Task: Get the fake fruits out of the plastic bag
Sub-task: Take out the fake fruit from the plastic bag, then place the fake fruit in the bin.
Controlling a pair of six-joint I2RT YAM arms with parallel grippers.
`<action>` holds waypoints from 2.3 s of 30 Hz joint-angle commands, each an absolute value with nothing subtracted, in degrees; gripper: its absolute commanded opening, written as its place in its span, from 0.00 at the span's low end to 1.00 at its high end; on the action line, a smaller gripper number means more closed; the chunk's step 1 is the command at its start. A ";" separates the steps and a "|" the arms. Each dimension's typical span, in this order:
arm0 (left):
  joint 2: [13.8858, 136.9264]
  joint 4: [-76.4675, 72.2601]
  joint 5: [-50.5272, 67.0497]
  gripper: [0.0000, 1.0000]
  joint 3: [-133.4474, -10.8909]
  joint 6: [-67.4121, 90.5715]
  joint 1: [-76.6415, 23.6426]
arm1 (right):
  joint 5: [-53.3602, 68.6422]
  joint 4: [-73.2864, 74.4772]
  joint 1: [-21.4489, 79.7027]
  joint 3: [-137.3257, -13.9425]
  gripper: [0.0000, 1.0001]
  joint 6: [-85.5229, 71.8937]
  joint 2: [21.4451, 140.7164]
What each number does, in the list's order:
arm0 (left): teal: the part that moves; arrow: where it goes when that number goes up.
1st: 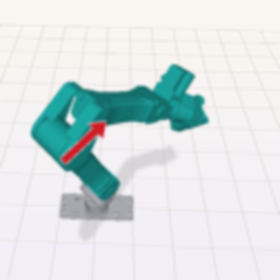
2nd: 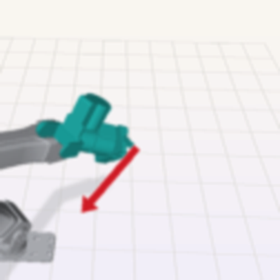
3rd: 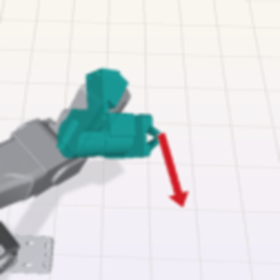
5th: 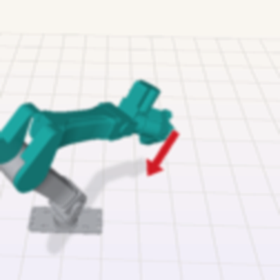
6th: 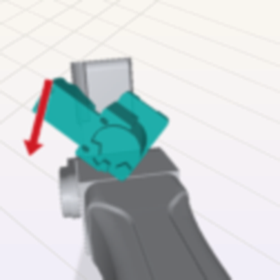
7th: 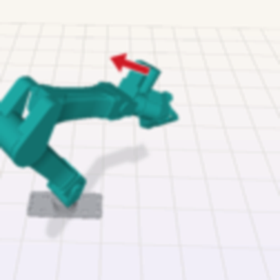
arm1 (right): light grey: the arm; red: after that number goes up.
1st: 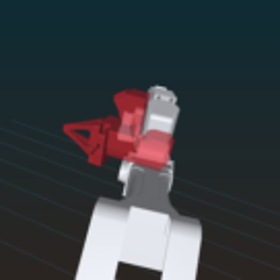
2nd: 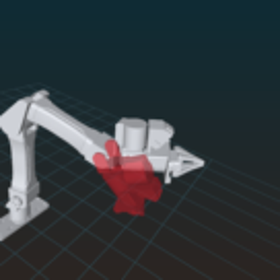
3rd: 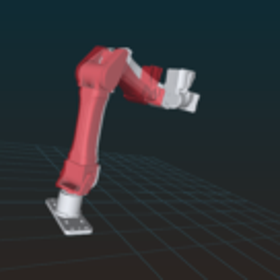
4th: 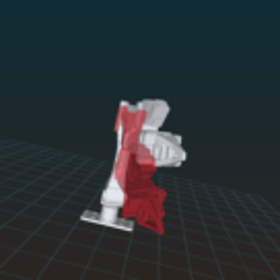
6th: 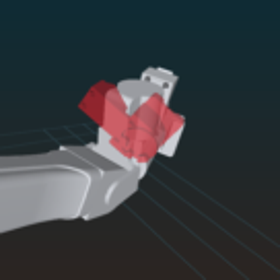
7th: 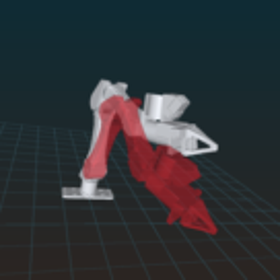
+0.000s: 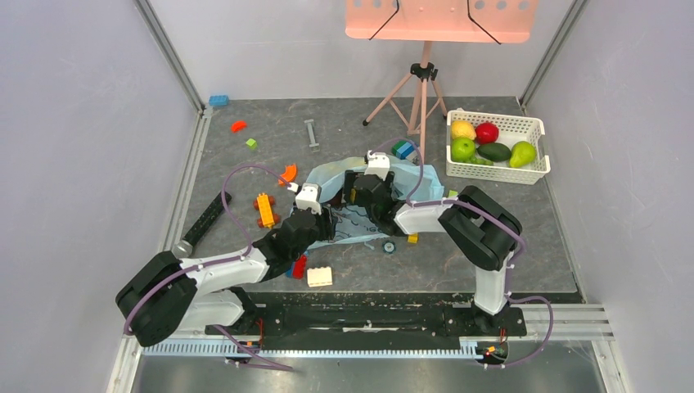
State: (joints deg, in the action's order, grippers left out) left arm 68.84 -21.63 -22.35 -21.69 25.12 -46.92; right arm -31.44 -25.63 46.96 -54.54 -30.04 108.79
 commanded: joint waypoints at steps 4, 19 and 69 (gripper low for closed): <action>68.64 -24.78 -23.03 0.59 -22.85 22.76 -47.11 | -30.78 -23.97 46.50 -57.57 0.94 -31.18 111.32; 69.03 -24.77 -23.47 0.59 -22.94 22.68 -47.11 | -28.79 -24.35 46.54 -53.69 0.62 -27.16 105.33; 69.83 -23.91 -24.13 0.59 -23.55 22.12 -47.10 | -3.93 9.15 22.59 -59.85 0.54 -20.81 62.57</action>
State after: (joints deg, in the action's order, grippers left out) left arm 69.63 -21.61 -22.46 -21.78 24.43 -46.92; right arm -2.92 5.78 28.71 -56.66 -20.23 64.07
